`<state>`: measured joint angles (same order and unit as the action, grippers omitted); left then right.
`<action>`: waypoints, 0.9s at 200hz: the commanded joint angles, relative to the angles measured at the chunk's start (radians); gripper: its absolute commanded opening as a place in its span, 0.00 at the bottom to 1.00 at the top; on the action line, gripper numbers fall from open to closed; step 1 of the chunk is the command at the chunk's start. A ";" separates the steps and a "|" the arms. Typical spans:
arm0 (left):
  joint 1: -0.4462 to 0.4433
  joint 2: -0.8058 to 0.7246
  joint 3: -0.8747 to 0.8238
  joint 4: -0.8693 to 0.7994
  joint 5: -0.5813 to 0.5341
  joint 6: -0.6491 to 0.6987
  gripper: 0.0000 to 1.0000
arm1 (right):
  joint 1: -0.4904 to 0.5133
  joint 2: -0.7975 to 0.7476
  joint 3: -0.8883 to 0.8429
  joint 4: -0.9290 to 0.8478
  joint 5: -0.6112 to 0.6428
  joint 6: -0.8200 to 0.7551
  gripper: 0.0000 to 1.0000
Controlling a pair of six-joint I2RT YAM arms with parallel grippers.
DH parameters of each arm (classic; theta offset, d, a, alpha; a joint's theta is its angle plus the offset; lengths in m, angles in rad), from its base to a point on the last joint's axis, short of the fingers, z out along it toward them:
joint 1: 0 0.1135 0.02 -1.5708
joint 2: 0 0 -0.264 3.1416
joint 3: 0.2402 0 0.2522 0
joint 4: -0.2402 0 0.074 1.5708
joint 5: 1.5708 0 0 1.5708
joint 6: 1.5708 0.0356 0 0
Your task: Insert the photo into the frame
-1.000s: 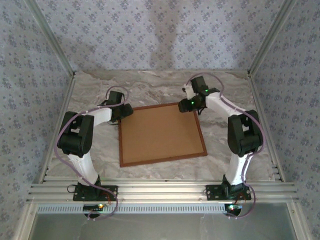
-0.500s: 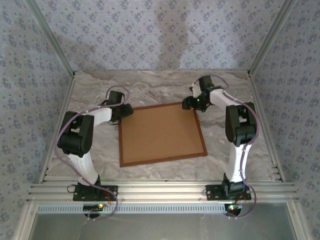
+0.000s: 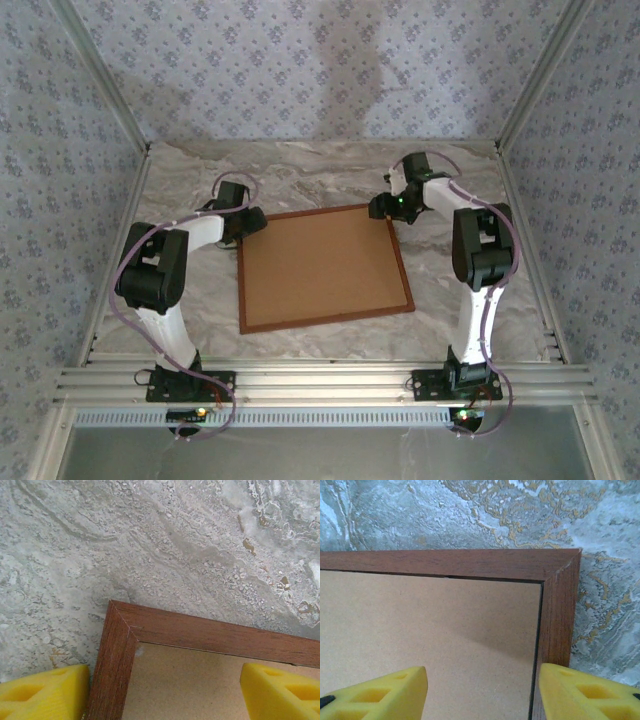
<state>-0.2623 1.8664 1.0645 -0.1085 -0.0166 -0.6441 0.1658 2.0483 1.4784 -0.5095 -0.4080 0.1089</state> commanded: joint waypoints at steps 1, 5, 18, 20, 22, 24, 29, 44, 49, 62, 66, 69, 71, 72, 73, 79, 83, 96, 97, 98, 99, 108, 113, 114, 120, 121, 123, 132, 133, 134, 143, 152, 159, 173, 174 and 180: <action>-0.077 0.117 -0.017 0.109 0.311 -0.017 0.79 | -0.003 0.033 0.005 -0.028 -0.005 0.005 0.62; -0.077 0.116 -0.017 0.109 0.311 -0.017 0.79 | -0.004 0.034 0.004 -0.029 -0.006 0.005 0.62; -0.077 0.119 -0.017 0.109 0.311 -0.016 0.79 | -0.003 0.038 -0.002 -0.028 -0.016 0.003 0.61; -0.077 0.119 -0.017 0.108 0.311 -0.016 0.79 | -0.003 0.038 -0.003 -0.028 -0.017 0.003 0.61; -0.077 0.119 -0.017 0.108 0.311 -0.016 0.79 | -0.003 0.039 -0.004 -0.028 -0.019 0.004 0.61; -0.077 0.119 -0.017 0.108 0.311 -0.016 0.79 | -0.002 0.039 -0.005 -0.027 -0.022 0.003 0.61; -0.077 0.118 -0.017 0.109 0.312 -0.016 0.79 | -0.003 0.039 -0.007 -0.029 -0.032 0.003 0.60; -0.077 0.120 -0.017 0.110 0.314 -0.016 0.79 | -0.002 0.037 -0.013 -0.029 -0.087 0.002 0.59; -0.077 0.120 -0.016 0.110 0.314 -0.016 0.79 | -0.002 0.035 -0.016 -0.027 -0.108 0.000 0.58; -0.077 0.122 -0.016 0.112 0.317 -0.018 0.79 | -0.002 0.027 -0.019 -0.022 -0.172 -0.004 0.56; -0.078 0.123 -0.015 0.112 0.318 -0.018 0.79 | -0.004 0.025 -0.020 -0.022 -0.191 -0.006 0.56; -0.077 0.125 -0.015 0.112 0.319 -0.020 0.79 | -0.003 0.023 -0.020 -0.021 -0.207 -0.008 0.56; -0.077 0.125 -0.015 0.113 0.318 -0.020 0.79 | -0.004 0.022 -0.019 -0.021 -0.219 -0.008 0.55; -0.077 0.125 -0.014 0.113 0.319 -0.020 0.79 | -0.003 0.021 -0.019 -0.021 -0.224 -0.009 0.55; -0.077 0.125 -0.015 0.113 0.320 -0.020 0.79 | -0.004 0.020 -0.019 -0.020 -0.228 -0.009 0.55; -0.077 0.126 -0.015 0.113 0.320 -0.019 0.79 | -0.004 0.016 -0.020 -0.017 -0.256 -0.009 0.55; -0.077 0.127 -0.015 0.114 0.321 -0.020 0.79 | -0.006 0.014 -0.021 -0.013 -0.276 -0.006 0.54; -0.078 0.129 -0.014 0.117 0.322 -0.022 0.79 | -0.014 0.001 -0.026 0.007 -0.335 0.001 0.53; -0.078 0.129 -0.015 0.117 0.322 -0.023 0.79 | -0.015 0.000 -0.027 0.010 -0.338 0.003 0.53; -0.078 0.129 -0.015 0.117 0.322 -0.022 0.79 | -0.016 -0.001 -0.027 0.013 -0.342 0.004 0.53; -0.078 0.129 -0.014 0.117 0.322 -0.023 0.79 | -0.017 -0.002 -0.029 0.015 -0.347 0.005 0.53; -0.078 0.131 -0.014 0.117 0.323 -0.022 0.79 | -0.026 -0.014 -0.038 0.038 -0.383 0.018 0.52; -0.078 0.131 -0.014 0.118 0.323 -0.022 0.79 | -0.030 -0.020 -0.041 0.048 -0.399 0.023 0.52; -0.078 0.131 -0.015 0.118 0.323 -0.022 0.79 | -0.032 -0.022 -0.043 0.052 -0.407 0.025 0.51; -0.078 0.131 -0.012 0.118 0.323 -0.022 0.79 | -0.039 -0.031 -0.050 0.071 -0.432 0.037 0.51; -0.078 0.132 -0.012 0.118 0.323 -0.022 0.79 | -0.039 -0.032 -0.051 0.074 -0.435 0.039 0.51; -0.078 0.131 -0.012 0.117 0.323 -0.023 0.79 | -0.041 -0.035 -0.053 0.081 -0.443 0.042 0.51; -0.078 0.132 -0.012 0.117 0.323 -0.023 0.79 | -0.047 -0.047 -0.062 0.102 -0.472 0.052 0.50; -0.078 0.132 -0.012 0.118 0.323 -0.023 0.79 | -0.048 -0.047 -0.064 0.102 -0.476 0.054 0.50; -0.078 0.132 -0.012 0.118 0.323 -0.022 0.79 | -0.049 -0.048 -0.065 0.106 -0.480 0.055 0.50; -0.078 0.133 -0.011 0.117 0.323 -0.022 0.79 | -0.055 -0.061 -0.074 0.131 -0.507 0.069 0.50; -0.078 0.135 -0.010 0.117 0.324 -0.023 0.79 | -0.061 -0.073 -0.086 0.149 -0.532 0.080 0.49; -0.078 0.135 -0.010 0.116 0.327 -0.023 0.79 | -0.067 -0.080 -0.091 0.159 -0.547 0.084 0.49; -0.078 0.135 -0.009 0.116 0.326 -0.021 0.79 | -0.073 -0.099 -0.107 0.177 -0.570 0.089 0.49; -0.078 0.135 -0.009 0.116 0.326 -0.020 0.79 | -0.074 -0.100 -0.109 0.180 -0.572 0.089 0.49; -0.078 0.135 -0.009 0.115 0.326 -0.020 0.79 | -0.076 -0.109 -0.119 0.194 -0.585 0.089 0.49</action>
<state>-0.2623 1.8748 1.0664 -0.1078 -0.0166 -0.6441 0.0586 2.0186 1.3834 -0.3832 -0.7471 0.1654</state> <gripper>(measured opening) 0.788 0.488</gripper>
